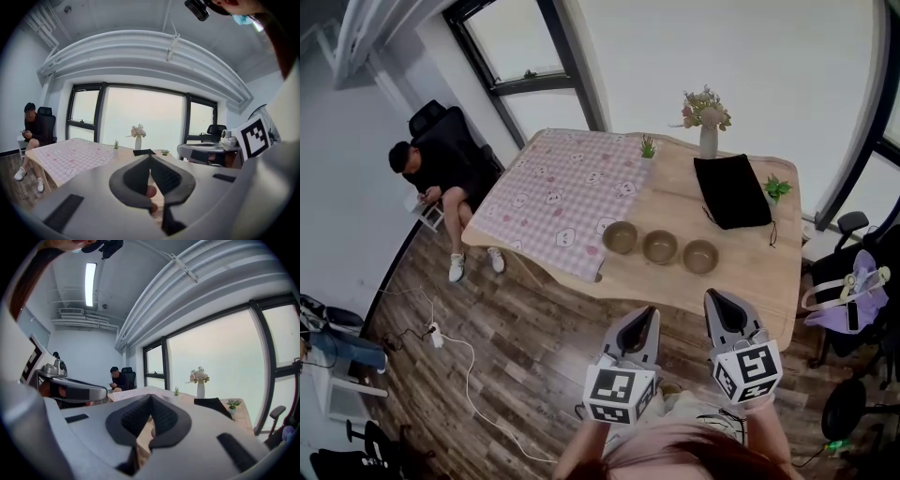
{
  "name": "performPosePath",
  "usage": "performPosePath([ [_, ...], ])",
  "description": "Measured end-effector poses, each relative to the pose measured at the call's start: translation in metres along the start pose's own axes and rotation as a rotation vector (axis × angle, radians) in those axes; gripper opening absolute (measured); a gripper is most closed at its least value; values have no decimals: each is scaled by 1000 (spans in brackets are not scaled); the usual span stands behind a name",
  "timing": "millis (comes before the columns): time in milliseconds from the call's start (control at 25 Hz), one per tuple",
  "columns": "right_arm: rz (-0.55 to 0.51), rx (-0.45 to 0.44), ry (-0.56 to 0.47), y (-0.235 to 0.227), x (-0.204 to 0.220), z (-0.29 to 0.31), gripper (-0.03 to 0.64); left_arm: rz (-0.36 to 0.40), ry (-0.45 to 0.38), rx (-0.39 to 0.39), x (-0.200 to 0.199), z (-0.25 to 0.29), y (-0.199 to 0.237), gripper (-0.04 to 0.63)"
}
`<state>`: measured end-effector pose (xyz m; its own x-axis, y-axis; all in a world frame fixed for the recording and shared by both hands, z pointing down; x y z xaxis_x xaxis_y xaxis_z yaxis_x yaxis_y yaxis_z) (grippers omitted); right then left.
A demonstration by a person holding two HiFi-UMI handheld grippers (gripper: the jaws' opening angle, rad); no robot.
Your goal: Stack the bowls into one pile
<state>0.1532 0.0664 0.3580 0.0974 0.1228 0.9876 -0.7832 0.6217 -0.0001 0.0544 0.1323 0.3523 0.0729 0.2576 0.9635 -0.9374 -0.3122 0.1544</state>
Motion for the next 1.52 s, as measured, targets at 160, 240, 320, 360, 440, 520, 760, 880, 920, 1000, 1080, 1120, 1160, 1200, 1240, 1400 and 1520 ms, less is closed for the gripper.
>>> performPosePath([
  [160, 0, 13, 13, -3, 0, 17, 0, -11, 9, 7, -1, 10, 15, 12],
  [240, -3, 22, 17, -4, 1, 28, 0, -6, 12, 15, -2, 16, 25, 12],
  [320, -3, 35, 23, -5, 1, 39, 0, 5, 19, 25, -3, 24, 36, 12],
  [360, 0, 42, 28, -5, 2, 45, 0, 10, 23, 31, -4, 28, 40, 12],
  [440, 5, 52, 42, -4, 5, 55, 0, 15, 30, 48, -5, 36, 49, 12],
  [520, 5, 65, 58, -5, 8, 67, 0, 13, 38, 69, -6, 45, 58, 12],
  [760, 5, 114, 116, -14, 20, 99, 12, 5, 75, 143, -4, 72, 83, 12],
  [880, 10, 134, 153, -20, 26, 116, 32, 10, 96, 181, -2, 86, 93, 12],
  [920, 8, 143, 166, -22, 29, 121, 35, 12, 104, 196, -2, 91, 96, 12],
  [1000, 3, 167, 195, -25, 35, 129, 41, 15, 121, 231, -1, 99, 101, 12],
  [1080, -1, 189, 221, -27, 42, 136, 44, 16, 133, 262, 1, 107, 107, 12],
  [1120, -4, 198, 233, -28, 45, 140, 47, 16, 138, 275, 1, 110, 111, 12],
  [1160, -8, 208, 244, -29, 47, 145, 49, 17, 144, 286, 1, 113, 115, 12],
  [1200, -11, 218, 255, -30, 50, 149, 50, 18, 150, 298, 2, 116, 119, 12],
  [1240, -13, 229, 266, -30, 52, 153, 52, 20, 157, 309, 2, 119, 124, 12],
  [1400, -21, 266, 302, -34, 61, 166, 57, 26, 179, 350, 4, 127, 137, 12],
  [1520, -28, 283, 333, -40, 69, 173, 61, 26, 195, 366, 9, 134, 143, 12],
])
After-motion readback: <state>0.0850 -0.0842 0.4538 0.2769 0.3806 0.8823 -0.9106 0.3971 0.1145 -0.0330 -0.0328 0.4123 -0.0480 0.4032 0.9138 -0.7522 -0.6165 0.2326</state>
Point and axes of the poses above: the fingertips, and each gripper's own axes: z forward along the fingers, y to its left, x out of its underside, the point moved 2 cm from there along -z, backward along the fingers, and after that the axes turned 12 degrees about x, right-handed, at the moved point
